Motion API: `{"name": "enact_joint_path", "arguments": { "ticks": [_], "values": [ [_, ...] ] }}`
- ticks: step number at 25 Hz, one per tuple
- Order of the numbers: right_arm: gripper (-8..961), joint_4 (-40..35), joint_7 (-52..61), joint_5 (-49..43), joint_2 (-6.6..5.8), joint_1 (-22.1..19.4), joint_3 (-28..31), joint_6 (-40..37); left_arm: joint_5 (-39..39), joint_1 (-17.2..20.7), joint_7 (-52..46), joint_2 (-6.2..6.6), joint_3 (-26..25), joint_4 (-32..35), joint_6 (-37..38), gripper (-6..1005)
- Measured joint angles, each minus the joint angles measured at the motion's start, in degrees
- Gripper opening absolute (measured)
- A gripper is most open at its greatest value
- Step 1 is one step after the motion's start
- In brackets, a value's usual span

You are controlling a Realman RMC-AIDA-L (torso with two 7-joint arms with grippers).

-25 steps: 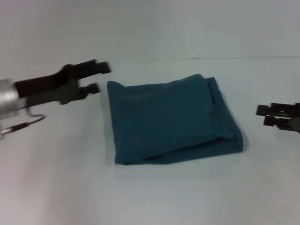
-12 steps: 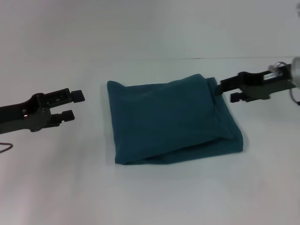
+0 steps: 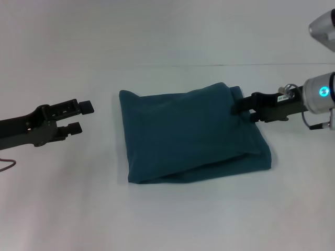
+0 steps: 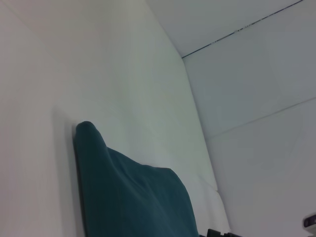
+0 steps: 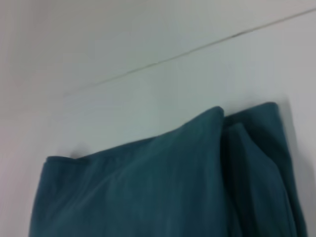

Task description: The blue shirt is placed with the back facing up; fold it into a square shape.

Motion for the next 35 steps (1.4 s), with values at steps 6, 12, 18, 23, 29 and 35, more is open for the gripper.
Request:
{"name": "enact_joint_path", "arguments": {
  "ticks": [6, 12, 18, 23, 29, 35],
  "values": [
    [678, 0.45, -1.10, 0.05, 2.14, -0.05, -0.72, 3.52, 0.00, -0.14, 0.02, -0.28, 0.15, -0.13, -0.68, 909],
    [674, 0.54, -1.25, -0.05, 2.88, -0.03, -1.42, 4.76, 0.00, -0.32, 0.33, -0.33, 0.25, -0.81, -1.21, 909],
    [670, 0.56, -2.37, 0.21, 3.55, 0.07, -1.45, 4.29, 0.00, -0.32, 0.51, -0.31, 0.24, -1.40, -1.96, 909],
    [667, -0.95, -2.06, 0.37, 3.41, 0.01, -0.87, 1.43, 0.00, -0.30, 0.51, -0.28, 0.22, -1.47, -2.02, 908],
    [665, -2.55, -1.89, 0.40, 3.33, -0.11, -0.71, -1.43, -0.18, -0.27, 0.49, -0.28, 0.16, -1.48, -2.36, 908],
    [646, -2.56, -1.87, 0.20, 3.39, 0.05, -1.06, -0.57, -0.43, -0.27, 0.50, -0.33, 0.20, -1.93, -2.78, 909]
  ]
}}
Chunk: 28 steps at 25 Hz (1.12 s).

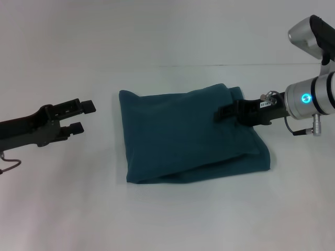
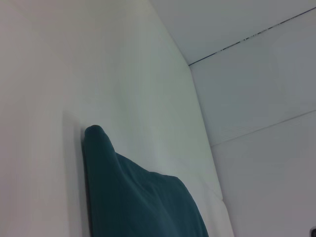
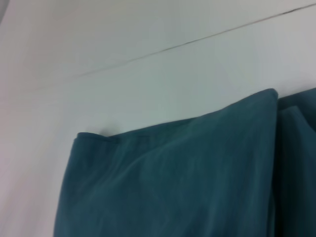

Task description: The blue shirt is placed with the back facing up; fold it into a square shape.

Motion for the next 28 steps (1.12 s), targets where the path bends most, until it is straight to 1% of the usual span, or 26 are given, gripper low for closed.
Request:
{"name": "enact_joint_path", "arguments": {
  "ticks": [6, 12, 16, 21, 28],
  "values": [
    [606, 0.27, 0.01, -0.31, 0.37, 0.01, -1.27, 1.98, -0.05, -0.04, 0.00, -0.03, -0.27, -0.23, -0.10, 909],
    [567, 0.45, 0.01, -0.15, 1.06, -0.19, -1.34, 3.80, -0.11, -0.35, 0.00, -0.04, -0.31, -0.29, -0.18, 908],
    [540, 0.37, -0.05, 0.85, 1.04, -0.81, -0.93, 4.39, -0.11, -0.51, 0.03, -0.04, -0.33, -0.74, -0.52, 908],
    [507, 0.11, 0.00, 1.06, 0.69, -1.20, -0.89, 4.27, -0.11, -0.53, 0.13, -0.04, -0.33, -0.96, -0.88, 909],
    [217, 0.42, -0.10, 1.11, 0.56, -1.28, -1.16, 4.87, -0.11, -0.53, 0.18, -0.04, -0.26, -0.96, -1.41, 904]
  ]
}}
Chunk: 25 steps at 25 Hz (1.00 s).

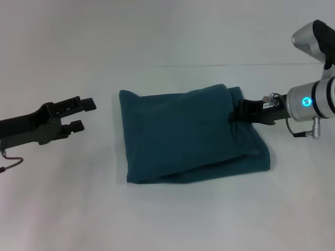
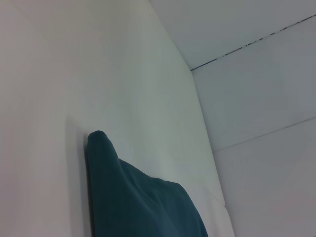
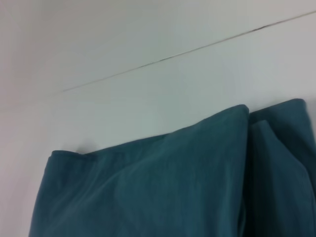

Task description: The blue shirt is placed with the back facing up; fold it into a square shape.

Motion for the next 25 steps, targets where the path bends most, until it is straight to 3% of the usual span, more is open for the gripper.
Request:
{"name": "enact_joint_path", "arguments": {
  "ticks": [4, 11, 18, 25],
  "values": [
    [62, 0.25, 0.00, -0.02, 0.18, 0.00, -0.17, 0.75, 0.00, 0.01, 0.00, 0.00, -0.03, 0.01, -0.04, 899],
    [25, -1.17, -0.11, 1.02, -0.49, -0.48, 0.22, -1.67, -0.02, 0.33, 0.00, 0.00, -0.20, 0.02, -0.02, 891],
    [21, -8.46, 1.17, 3.89, -1.17, -2.52, 0.29, -9.11, -0.14, 0.29, -0.03, 0.05, -0.25, 0.02, 0.19, 883],
    [21, -10.14, 2.12, 3.79, -1.71, -3.95, 0.19, -10.19, -0.18, 0.05, -0.19, 0.15, -0.31, 0.02, 0.19, 874]
  ]
}}
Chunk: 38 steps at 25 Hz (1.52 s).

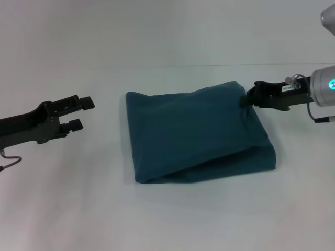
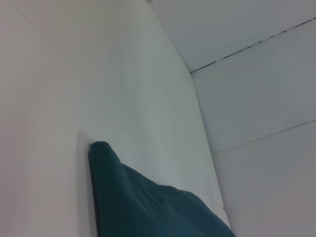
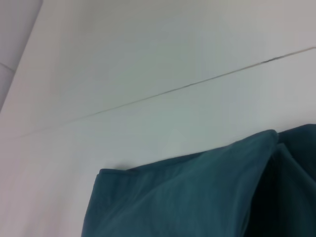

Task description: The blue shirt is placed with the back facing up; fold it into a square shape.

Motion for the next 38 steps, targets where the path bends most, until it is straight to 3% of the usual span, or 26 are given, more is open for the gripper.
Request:
{"name": "enact_joint_path", "arguments": {
  "ticks": [6, 22, 27, 33, 38],
  "values": [
    [22, -1.11, 0.41, -0.20, -0.45, -1.08, -0.29, 0.08, -0.09, -0.03, -0.12, 0.04, -0.11, 0.00, -0.13, 867],
    [24, 4.82, 2.51, -8.11, -1.10, 0.09, -0.74, 5.82, -0.09, 0.00, -0.24, -0.15, -0.73, 0.00, -0.30, 848],
    [192, 4.48, 6.80, -12.68, -1.69, 0.05, -0.55, 7.62, -0.08, 0.03, -0.11, -0.15, -0.73, 0.00, -0.28, 842],
    [372, -2.51, 3.53, -4.14, -3.57, -3.20, 3.09, -6.64, -0.08, 0.13, 0.00, -0.14, -1.33, 0.00, 0.10, 835],
    [371, -2.83, 1.84, 2.07, -4.37, -5.50, 4.14, -16.03, -0.08, 0.29, 0.07, -0.14, -1.57, 0.00, 0.22, 829]
  ]
}}
